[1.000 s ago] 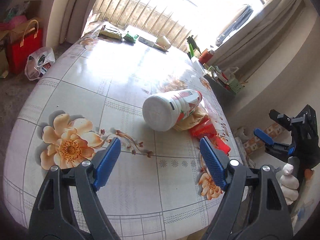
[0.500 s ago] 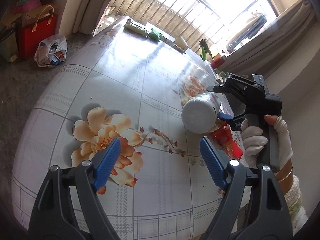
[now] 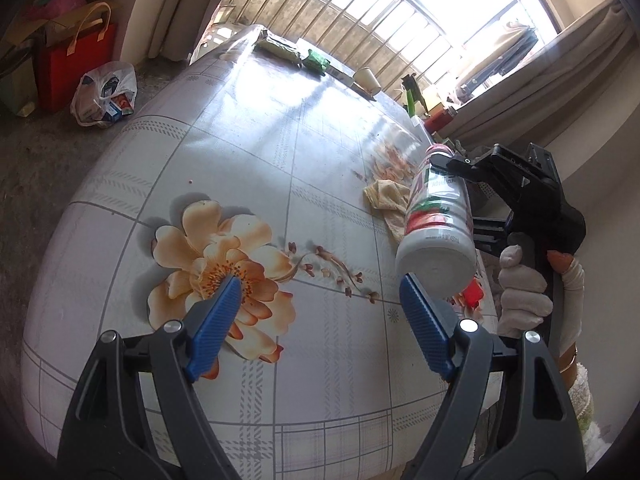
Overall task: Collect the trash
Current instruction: 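Grasp the white AD drink bottle with the right tool and lift it, then grasp the beige cloth with the left tool while the right tool holds the bottle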
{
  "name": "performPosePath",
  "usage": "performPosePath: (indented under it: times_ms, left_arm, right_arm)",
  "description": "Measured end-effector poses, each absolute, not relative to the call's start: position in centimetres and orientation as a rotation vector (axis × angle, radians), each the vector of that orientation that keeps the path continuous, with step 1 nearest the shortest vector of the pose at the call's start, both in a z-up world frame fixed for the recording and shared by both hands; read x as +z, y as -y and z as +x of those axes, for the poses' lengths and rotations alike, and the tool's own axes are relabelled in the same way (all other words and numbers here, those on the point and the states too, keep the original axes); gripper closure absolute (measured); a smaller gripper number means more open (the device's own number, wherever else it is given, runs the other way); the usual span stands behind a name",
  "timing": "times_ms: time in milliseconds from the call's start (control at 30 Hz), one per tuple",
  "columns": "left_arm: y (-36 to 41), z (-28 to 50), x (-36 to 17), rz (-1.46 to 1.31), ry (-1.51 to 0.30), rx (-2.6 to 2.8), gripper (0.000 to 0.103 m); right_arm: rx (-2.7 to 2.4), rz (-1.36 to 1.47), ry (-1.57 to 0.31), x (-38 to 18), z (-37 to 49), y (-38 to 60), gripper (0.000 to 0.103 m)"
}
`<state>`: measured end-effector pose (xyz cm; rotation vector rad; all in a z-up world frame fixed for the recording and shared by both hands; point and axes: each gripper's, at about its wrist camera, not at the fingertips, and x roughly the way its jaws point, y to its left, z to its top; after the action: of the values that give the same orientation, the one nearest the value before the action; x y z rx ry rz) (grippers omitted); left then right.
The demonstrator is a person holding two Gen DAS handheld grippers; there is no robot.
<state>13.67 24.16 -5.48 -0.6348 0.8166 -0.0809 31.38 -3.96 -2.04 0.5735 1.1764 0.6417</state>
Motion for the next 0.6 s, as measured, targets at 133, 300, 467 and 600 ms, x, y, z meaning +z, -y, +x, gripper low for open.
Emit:
performPosePath:
  times_ms: [133,300,467,600]
  left_arm:
    - [-23.4,13.6,-5.2,-0.625,-0.816,-0.098,0.026]
    - [-21.9,13.8,-4.6,-0.589,-0.819,-0.125,0.026]
    - [-19.9,15.1,-4.4,-0.555,-0.842,-0.152,0.026]
    - [-17.2,16.9,-4.2,-0.504,-0.867,-0.199,0.026]
  right_arm:
    - [0.801,0.585,-1.155,-0.5,27.8,5.9,0.043]
    - [0.82,0.654,-1.184,-1.3,22.4,12.1,0.043]
    - [0.644,0.726,-1.163,-3.2,18.4,20.8,0.043]
    - [0.479,0.729,-1.164,-4.8,17.2,24.6,0.045]
